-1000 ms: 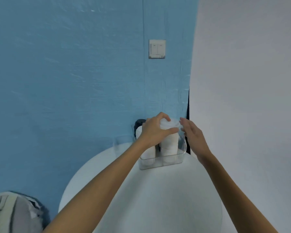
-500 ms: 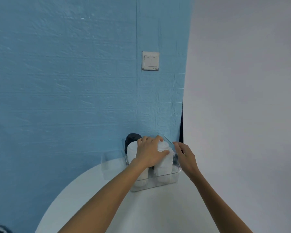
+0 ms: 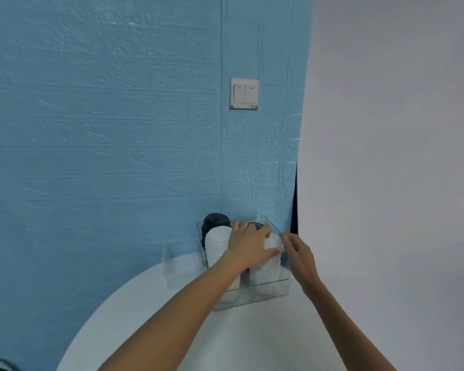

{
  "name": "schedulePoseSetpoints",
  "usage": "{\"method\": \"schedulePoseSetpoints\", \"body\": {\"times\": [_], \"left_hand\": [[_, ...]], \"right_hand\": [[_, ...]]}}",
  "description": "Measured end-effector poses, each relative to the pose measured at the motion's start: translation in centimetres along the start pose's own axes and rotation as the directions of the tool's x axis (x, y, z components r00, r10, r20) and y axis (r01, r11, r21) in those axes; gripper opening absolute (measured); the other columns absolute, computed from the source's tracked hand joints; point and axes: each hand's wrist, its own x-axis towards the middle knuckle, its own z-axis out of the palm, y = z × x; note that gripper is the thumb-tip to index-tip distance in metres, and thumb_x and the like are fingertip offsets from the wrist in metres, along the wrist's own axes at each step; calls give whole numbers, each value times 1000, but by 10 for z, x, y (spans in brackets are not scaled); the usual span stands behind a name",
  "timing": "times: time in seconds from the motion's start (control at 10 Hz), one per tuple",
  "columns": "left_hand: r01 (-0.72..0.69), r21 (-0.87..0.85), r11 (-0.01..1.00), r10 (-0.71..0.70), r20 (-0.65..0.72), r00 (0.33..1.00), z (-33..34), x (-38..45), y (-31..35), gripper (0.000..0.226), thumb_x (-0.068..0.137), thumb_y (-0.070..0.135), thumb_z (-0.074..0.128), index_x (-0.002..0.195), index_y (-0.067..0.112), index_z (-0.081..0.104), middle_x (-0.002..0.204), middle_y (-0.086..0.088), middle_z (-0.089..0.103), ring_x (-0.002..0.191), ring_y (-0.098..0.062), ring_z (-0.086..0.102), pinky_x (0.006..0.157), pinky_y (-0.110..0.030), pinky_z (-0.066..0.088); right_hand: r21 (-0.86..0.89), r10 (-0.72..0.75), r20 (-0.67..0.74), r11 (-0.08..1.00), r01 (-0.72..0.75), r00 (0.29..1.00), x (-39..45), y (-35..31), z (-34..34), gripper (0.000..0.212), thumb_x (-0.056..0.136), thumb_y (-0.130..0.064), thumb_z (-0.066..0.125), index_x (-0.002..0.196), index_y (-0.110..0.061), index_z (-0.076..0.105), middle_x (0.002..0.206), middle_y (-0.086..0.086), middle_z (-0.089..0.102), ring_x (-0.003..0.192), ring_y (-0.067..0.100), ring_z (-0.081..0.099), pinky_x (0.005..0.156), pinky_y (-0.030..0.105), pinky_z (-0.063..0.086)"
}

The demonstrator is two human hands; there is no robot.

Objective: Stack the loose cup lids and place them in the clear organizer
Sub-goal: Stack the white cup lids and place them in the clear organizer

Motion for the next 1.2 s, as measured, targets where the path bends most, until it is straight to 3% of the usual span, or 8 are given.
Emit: {"method": "schedulePoseSetpoints", "body": {"times": [0.2,0.3,0.5,0.7,0.9,1.0,1.2], "left_hand": [[-45,62,997,48,-47,998,7,-2,2,57,91,74,49,126,30,62,130,-2,63,124,-25,51,109,-44,28],[-61,109,992,69,-74,995,9,-5,3,56,92,72,48,127,30,65,126,-1,68,123,-26,52,108,-43,29],[-90,179,980,118,-154,981,20,-15,8,45,97,60,48,116,24,66,113,-3,72,113,-27,54,107,-42,27],[-91,159,983,114,-137,984,23,-17,13,44,97,56,50,121,22,65,115,-7,71,118,-30,51,109,-45,24],[-78,109,991,84,-51,995,11,-20,9,54,97,60,48,132,20,61,134,-7,62,133,-29,41,113,-46,22],[-62,77,995,68,-79,995,2,-29,7,63,99,58,48,147,17,48,153,-6,47,143,-28,35,116,-47,21],[-79,-46,996,66,-229,971,-30,-60,1,64,101,51,51,155,18,38,156,-6,42,146,-26,32,120,-44,15]], "right_hand": [[-28,-10,36,1000,11,999,0,6,-2,19,102,-28,58,119,-24,67,114,-10,69,108,4,62,81,18,45],[-5,-9,27,1000,9,1000,-2,5,-1,17,102,-36,58,113,-26,67,112,-12,69,107,3,61,83,19,45],[-36,-32,5,999,32,999,-3,9,3,13,101,-25,61,111,-20,67,110,-11,68,104,-3,58,80,12,40],[-65,-23,6,998,23,1000,-2,11,3,10,101,-22,61,110,-20,65,109,-9,68,105,5,60,79,14,41],[-99,49,18,994,-47,999,0,-3,0,19,100,-31,61,115,-20,65,114,-6,67,110,16,61,89,29,42],[-104,61,5,993,-61,998,-4,-16,0,22,102,-34,58,119,-21,63,117,-6,65,112,17,59,89,30,41],[-168,-53,-49,985,44,997,-9,-30,2,35,101,-39,56,129,-17,61,131,1,62,122,19,55,100,34,42]]}}
